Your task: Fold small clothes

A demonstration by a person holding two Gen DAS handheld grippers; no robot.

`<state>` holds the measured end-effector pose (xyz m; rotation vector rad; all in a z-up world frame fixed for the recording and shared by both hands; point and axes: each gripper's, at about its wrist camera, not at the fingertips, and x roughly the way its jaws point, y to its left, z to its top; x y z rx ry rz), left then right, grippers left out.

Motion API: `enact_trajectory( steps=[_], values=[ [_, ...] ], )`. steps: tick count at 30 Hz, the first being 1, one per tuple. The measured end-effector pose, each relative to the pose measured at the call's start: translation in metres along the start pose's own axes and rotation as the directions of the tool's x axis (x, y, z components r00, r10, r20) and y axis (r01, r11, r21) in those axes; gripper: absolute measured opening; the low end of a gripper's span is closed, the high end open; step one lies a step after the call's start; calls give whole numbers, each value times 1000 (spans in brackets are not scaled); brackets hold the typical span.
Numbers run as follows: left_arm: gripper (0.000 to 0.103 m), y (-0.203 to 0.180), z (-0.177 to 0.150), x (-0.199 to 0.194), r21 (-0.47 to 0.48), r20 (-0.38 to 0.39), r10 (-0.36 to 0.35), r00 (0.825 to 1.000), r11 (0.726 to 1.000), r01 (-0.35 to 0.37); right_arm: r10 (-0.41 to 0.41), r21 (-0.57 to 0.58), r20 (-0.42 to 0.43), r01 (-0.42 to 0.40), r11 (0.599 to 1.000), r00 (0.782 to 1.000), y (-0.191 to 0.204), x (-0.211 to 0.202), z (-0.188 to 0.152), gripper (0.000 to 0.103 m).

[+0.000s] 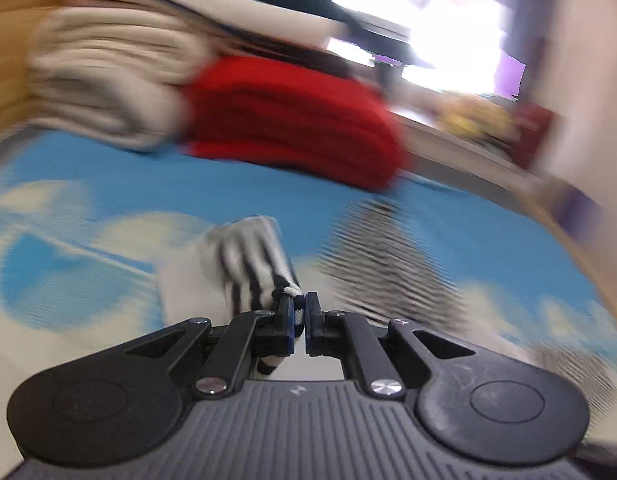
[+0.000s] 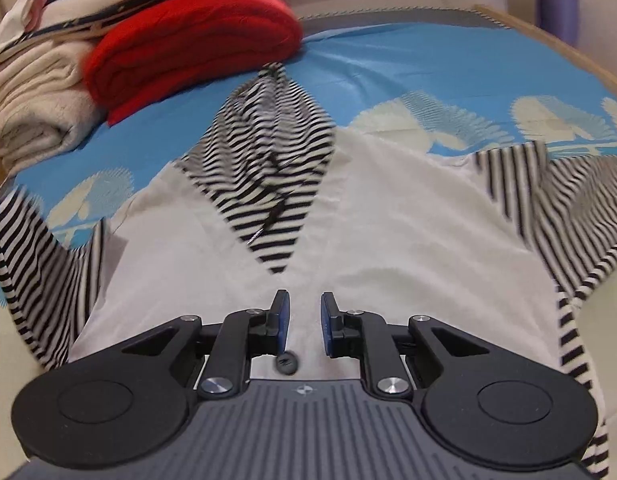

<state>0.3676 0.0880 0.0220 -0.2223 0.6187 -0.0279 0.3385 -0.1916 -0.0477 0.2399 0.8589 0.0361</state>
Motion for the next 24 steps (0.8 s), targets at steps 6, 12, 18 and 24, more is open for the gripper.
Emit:
enact_trajectory(
  steps=[6, 12, 18, 24],
  values=[
    [29, -81, -32, 10, 97, -201, -231, 952, 962, 254, -106, 123, 15, 103, 987, 994, -36, -2, 9, 17],
    [35, -19, -19, 34, 20, -221, 58, 974, 998, -55, -86, 251, 9, 81, 965, 996, -67, 5, 16, 14],
    [35, 37, -7, 55, -110, -343, 144, 928, 975, -192, -66, 359, -83, 92, 929, 994, -84, 33, 10, 16],
    [35, 60, 9, 61, -147, -328, 184, 927, 959, -242, -63, 408, -184, 135, 903, 981, -96, 69, -4, 27]
  ],
)
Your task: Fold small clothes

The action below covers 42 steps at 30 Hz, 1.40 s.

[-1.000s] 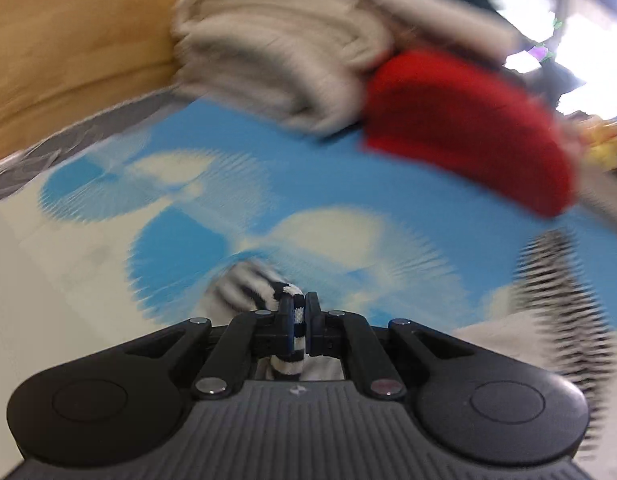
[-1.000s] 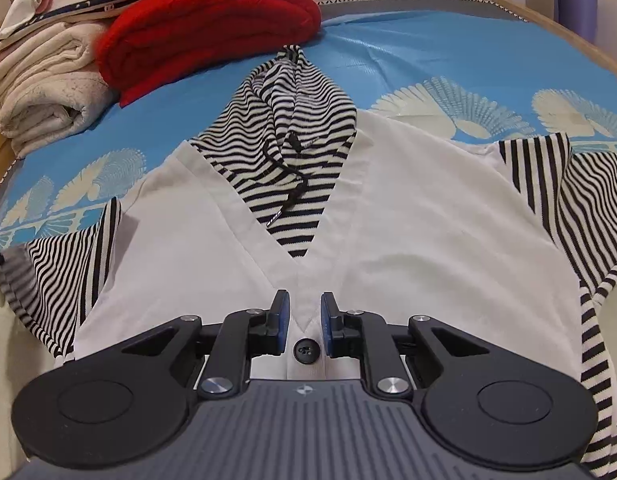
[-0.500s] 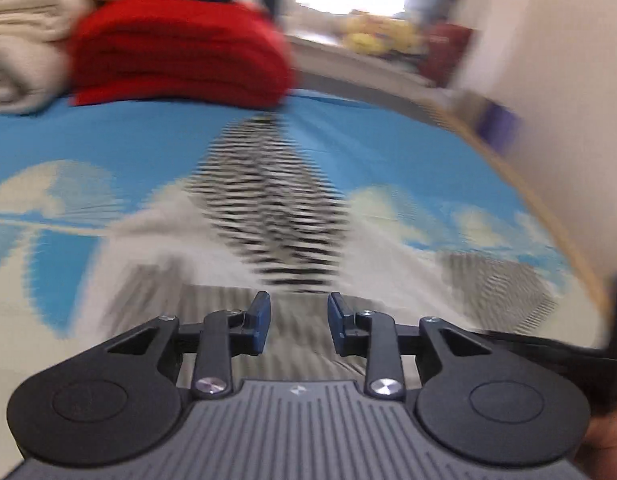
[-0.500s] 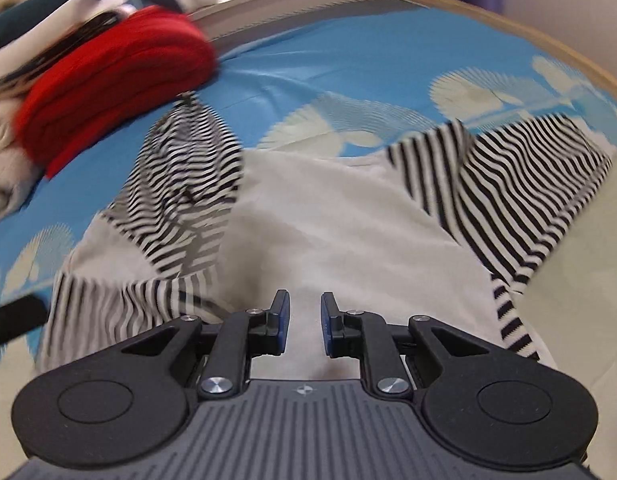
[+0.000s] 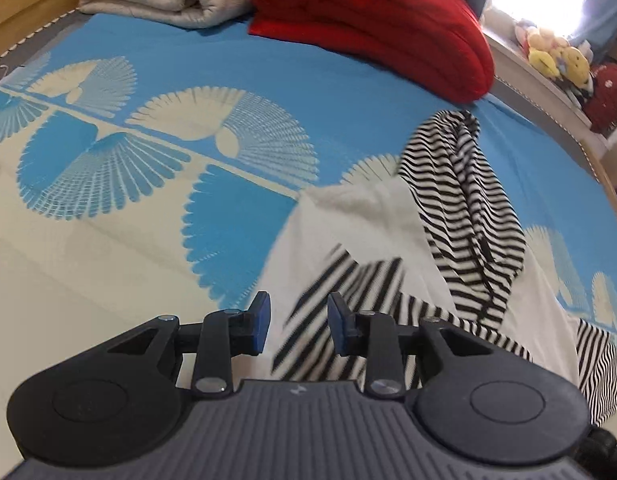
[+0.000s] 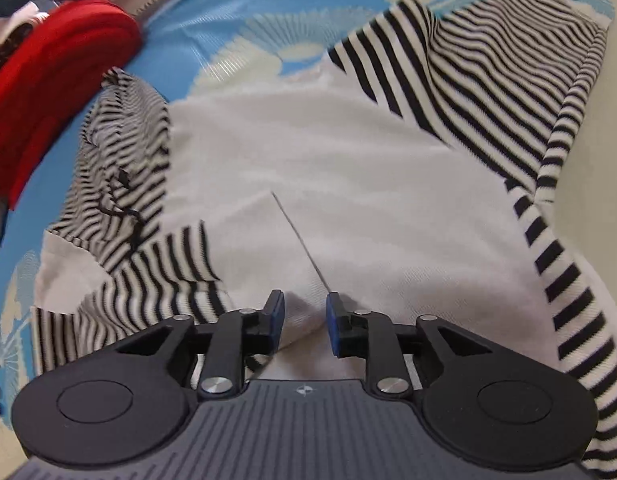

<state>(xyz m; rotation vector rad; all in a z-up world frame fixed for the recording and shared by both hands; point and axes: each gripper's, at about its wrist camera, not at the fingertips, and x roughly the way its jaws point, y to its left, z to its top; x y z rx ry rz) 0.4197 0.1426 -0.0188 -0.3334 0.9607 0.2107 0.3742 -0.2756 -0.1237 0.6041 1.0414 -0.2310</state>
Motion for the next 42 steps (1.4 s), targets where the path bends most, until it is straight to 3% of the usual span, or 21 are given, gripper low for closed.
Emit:
enact_trajectory(
  steps=[4, 7, 10, 12, 14, 15, 16, 17, 18, 20, 22, 24, 27, 30, 32, 34, 35, 36, 38, 40, 42],
  values=[
    [35, 6, 2, 2, -18, -7, -9, 1000, 1000, 9, -12, -72, 35, 15, 997, 999, 12, 5, -2, 29],
    [35, 10, 5, 2, -21, -3, -7, 1000, 1000, 6, -28, -150, 52, 35, 988, 998, 22, 6, -6, 12],
    [35, 13, 8, 1, -24, 1, 0, 1000, 1000, 0, -14, -217, 82, 32, 976, 997, 30, 2, -9, 8],
    [35, 14, 9, 2, -23, 2, 0, 1000, 1000, 0, 6, -186, 138, 20, 982, 990, 29, -14, -6, 7],
    [35, 15, 9, 2, -28, 2, 4, 1000, 1000, -4, 58, -156, 260, -17, 988, 964, 29, -45, -1, 7],
    [35, 16, 9, 2, -29, 4, 3, 1000, 1000, -3, 65, -149, 336, -15, 989, 940, 29, -61, 0, 7],
    [35, 15, 9, 3, -28, 1, 3, 1000, 1000, -3, 46, -124, 395, 4, 992, 918, 27, -74, 1, 7],
    [35, 14, 8, 4, -26, -2, 3, 1000, 1000, -3, 9, -85, 416, 29, 996, 909, 21, -78, 1, 7],
    [35, 13, 7, 6, -22, -7, 1, 1000, 1000, -1, -33, -46, 400, 56, 997, 916, 15, -75, 2, 7],
    [35, 8, 4, 10, -6, -23, -5, 1000, 1000, 5, -93, -1, 265, 97, 995, 960, 2, -48, 7, 8],
    [35, 2, 0, 14, 14, -40, -13, 999, 1000, 13, -160, 81, 141, 150, 985, 977, -16, -25, 7, 9],
    [35, -4, -3, 16, 33, -59, -32, 998, 999, 34, -177, 94, 145, 165, 982, 973, -20, -24, 7, 8],
    [35, -10, -9, 23, 48, -96, -57, 994, 997, 62, -162, 49, 241, 155, 987, 957, -11, -41, 10, 8],
    [35, -13, -16, 32, 52, -130, -57, 990, 997, 64, -210, 73, 209, 199, 977, 955, -17, -38, 11, 8],
    [35, -14, -19, 36, 50, -142, -51, 989, 997, 59, -202, 100, 173, 187, 977, 964, -23, -32, 12, 9],
    [35, -15, -19, 35, 53, -139, -47, 989, 997, 55, -165, 103, 158, 150, 983, 974, -25, -25, 14, 20],
    [35, -16, -18, 34, 53, -135, -50, 990, 997, 58, -140, 81, 137, 130, 988, 981, -22, -18, 16, 38],
    [35, -17, -17, 34, 54, -132, -55, 990, 997, 63, -123, 55, 113, 117, 992, 986, -21, -12, 16, 46],
    [35, -19, -17, 34, 59, -133, -62, 989, 996, 70, -94, -19, 65, 95, 995, 993, -14, -1, 14, 44],
    [35, -20, -17, 35, 62, -138, -62, 988, 996, 71, -122, -76, 90, 129, 989, 988, -7, -1, 11, 39],
    [35, -19, -18, 35, 63, -141, -58, 988, 996, 68, -134, -121, 95, 145, 982, 986, -1, -2, 8, 9]
  ],
)
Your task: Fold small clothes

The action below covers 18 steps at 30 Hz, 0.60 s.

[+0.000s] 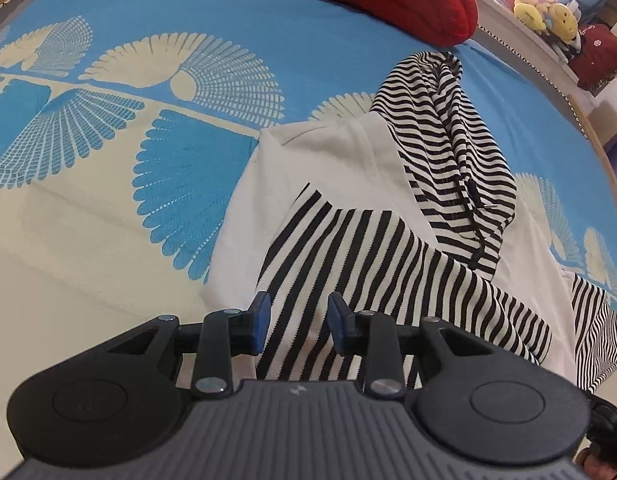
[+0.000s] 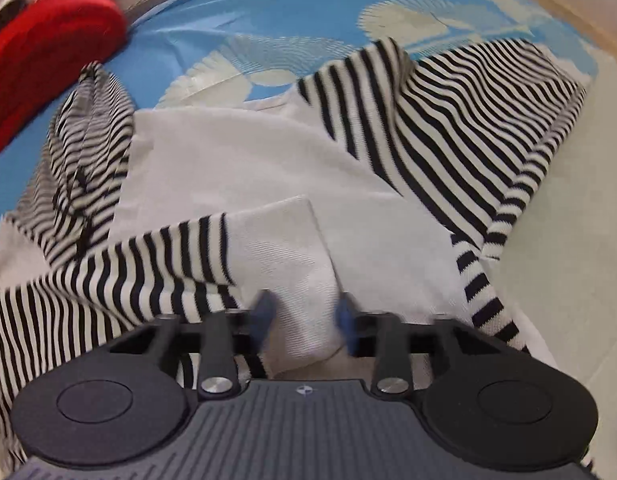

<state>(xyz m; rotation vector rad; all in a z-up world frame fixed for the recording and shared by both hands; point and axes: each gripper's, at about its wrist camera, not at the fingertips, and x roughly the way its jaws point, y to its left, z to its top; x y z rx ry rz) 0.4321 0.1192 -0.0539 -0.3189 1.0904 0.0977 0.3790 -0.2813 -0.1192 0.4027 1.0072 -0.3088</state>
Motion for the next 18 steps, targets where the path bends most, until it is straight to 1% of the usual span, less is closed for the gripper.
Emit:
enact_trajectory(
  steps=[1, 3, 4, 6, 7, 8, 11, 12, 13, 14, 16, 17, 18],
  values=[
    [35, 0, 0, 0, 1, 1, 0, 1000, 1000, 0, -9, -3, 9, 9, 1000, 1000, 1, -3, -1, 9],
    [35, 0, 0, -1, 2, 5, 1, 1000, 1000, -1, 1, 25, 36, -2, 1000, 999, -3, -13, 1, 8],
    [35, 0, 0, -2, 3, 6, 0, 1000, 1000, 0, -4, 53, 64, 0, 999, 998, -5, -21, 3, 8],
    [35, -2, -2, -1, 13, 4, 0, 1000, 1000, 0, -10, 58, 115, 3, 998, 993, -5, -37, 7, 8],
    [35, -4, -3, 1, 22, -3, -2, 1000, 1000, 2, -19, 56, 117, 13, 998, 993, -5, -40, 8, 8],
    [35, -6, -4, 2, 28, -9, -4, 1000, 1000, 4, -27, 55, 101, 22, 998, 995, -6, -37, 8, 8],
    [35, -9, -7, 4, 37, -17, -7, 1000, 999, 7, -77, 96, 16, 76, 993, 997, -16, -21, 4, 9],
    [35, -10, -7, 4, 38, -17, -9, 1000, 999, 9, -112, 104, 22, 109, 989, 993, -16, -21, 3, 12],
    [35, -10, -7, 4, 38, -15, -11, 1000, 999, 11, -139, 109, 62, 131, 985, 988, -15, -26, 2, 13],
    [35, -11, -7, 4, 38, -14, -12, 1000, 999, 12, -134, 109, 115, 121, 987, 984, -13, -34, 2, 13],
    [35, -13, -8, 4, 42, -16, -15, 1000, 999, 15, -89, 76, 196, 75, 994, 977, -5, -47, 5, 16],
    [35, -14, -8, 4, 45, -18, -16, 1000, 999, 17, -53, 61, 192, 42, 997, 980, -2, -47, 6, 22],
    [35, -15, -9, 4, 48, -19, -17, 1000, 999, 18, -2, 51, 144, -5, 999, 990, -1, -40, 6, 28]
  ],
)
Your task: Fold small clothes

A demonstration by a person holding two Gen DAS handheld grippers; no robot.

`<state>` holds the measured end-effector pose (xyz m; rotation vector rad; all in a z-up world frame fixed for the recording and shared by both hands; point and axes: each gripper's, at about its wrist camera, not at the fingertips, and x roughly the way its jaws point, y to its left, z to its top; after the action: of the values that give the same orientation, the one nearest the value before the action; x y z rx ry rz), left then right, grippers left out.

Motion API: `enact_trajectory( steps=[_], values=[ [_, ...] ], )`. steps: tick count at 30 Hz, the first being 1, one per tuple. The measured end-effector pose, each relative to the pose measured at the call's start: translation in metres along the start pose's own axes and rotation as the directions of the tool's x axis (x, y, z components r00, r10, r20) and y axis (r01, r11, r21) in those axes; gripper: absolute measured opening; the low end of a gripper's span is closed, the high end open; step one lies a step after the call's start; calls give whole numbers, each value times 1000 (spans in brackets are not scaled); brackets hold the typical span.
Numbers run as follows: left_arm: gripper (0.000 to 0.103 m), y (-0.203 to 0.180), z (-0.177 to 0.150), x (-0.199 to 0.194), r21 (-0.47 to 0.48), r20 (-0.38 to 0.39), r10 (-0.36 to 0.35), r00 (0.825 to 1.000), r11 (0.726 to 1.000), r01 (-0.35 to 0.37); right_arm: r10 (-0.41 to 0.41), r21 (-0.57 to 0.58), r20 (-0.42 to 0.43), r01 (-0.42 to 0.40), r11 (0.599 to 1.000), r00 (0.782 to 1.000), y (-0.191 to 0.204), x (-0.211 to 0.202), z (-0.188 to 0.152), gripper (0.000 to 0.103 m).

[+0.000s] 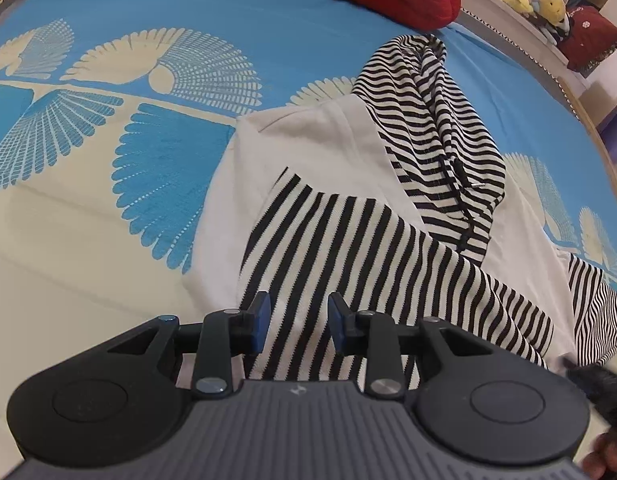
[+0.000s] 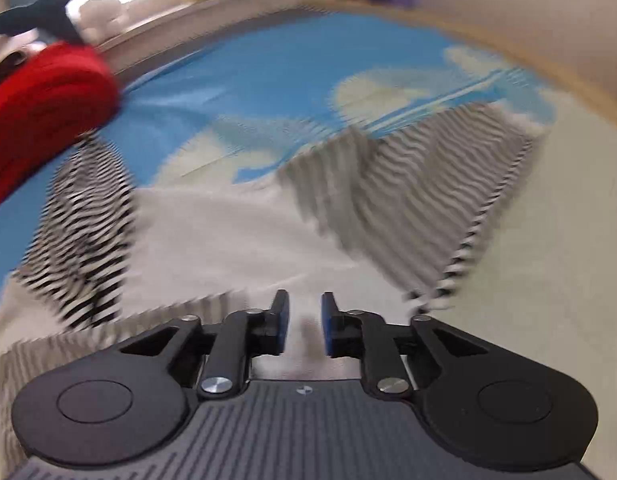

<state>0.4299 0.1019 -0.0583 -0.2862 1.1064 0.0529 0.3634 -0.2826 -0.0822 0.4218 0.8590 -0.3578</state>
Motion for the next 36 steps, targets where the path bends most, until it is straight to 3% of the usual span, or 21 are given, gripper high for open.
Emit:
enact_trajectory(
  steps=[1, 3, 6, 8, 12, 17, 20, 23, 26, 28, 31, 36],
  values=[
    [35, -1, 0, 0, 5, -1, 0, 1000, 1000, 0, 44, 7, -97, -44, 999, 994, -1, 14, -3, 28],
    [35, -3, 0, 0, 8, 1, 3, 1000, 1000, -3, 38, 44, -216, -30, 999, 976, -10, 36, -11, 28],
    [35, -7, 2, -5, 12, 22, 11, 1000, 1000, -11, 27, -20, -153, -30, 999, 988, -4, 26, -6, 30],
    [35, -13, 1, -10, 38, 43, 20, 999, 999, -22, 65, -35, -79, -68, 997, 995, -4, 14, 0, 31],
    [35, -33, -5, -20, 124, 89, 43, 995, 991, -54, 82, -18, -35, -82, 996, 996, -22, 11, 18, 31],
    [35, -56, -19, -30, 199, 145, 55, 988, 976, -83, 31, 46, 19, -32, 998, 999, -73, 11, 43, 31],
    [35, -69, -28, -31, 243, 142, 36, 989, 968, -70, 10, 107, 67, -17, 994, 998, -112, 11, 58, 22],
    [35, -81, -37, -29, 272, 125, 17, 992, 961, -50, -31, 162, 107, 13, 987, 994, -153, 15, 72, 20],
    [35, -88, -42, -27, 288, 125, 13, 992, 956, -49, -90, 204, 117, 65, 977, 989, -188, 29, 84, 25],
    [35, -90, -43, -26, 290, 123, 11, 992, 956, -46, -93, 225, 115, 65, 972, 989, -211, 41, 89, 39],
    [35, -89, -42, -25, 292, 122, 18, 992, 955, -53, -150, 331, 97, 110, 937, 984, -249, 55, 97, 43],
    [35, -82, -39, -24, 276, 122, 30, 992, 959, -63, -83, 432, 123, 22, 902, 989, -284, 83, 101, 44]
  ],
)
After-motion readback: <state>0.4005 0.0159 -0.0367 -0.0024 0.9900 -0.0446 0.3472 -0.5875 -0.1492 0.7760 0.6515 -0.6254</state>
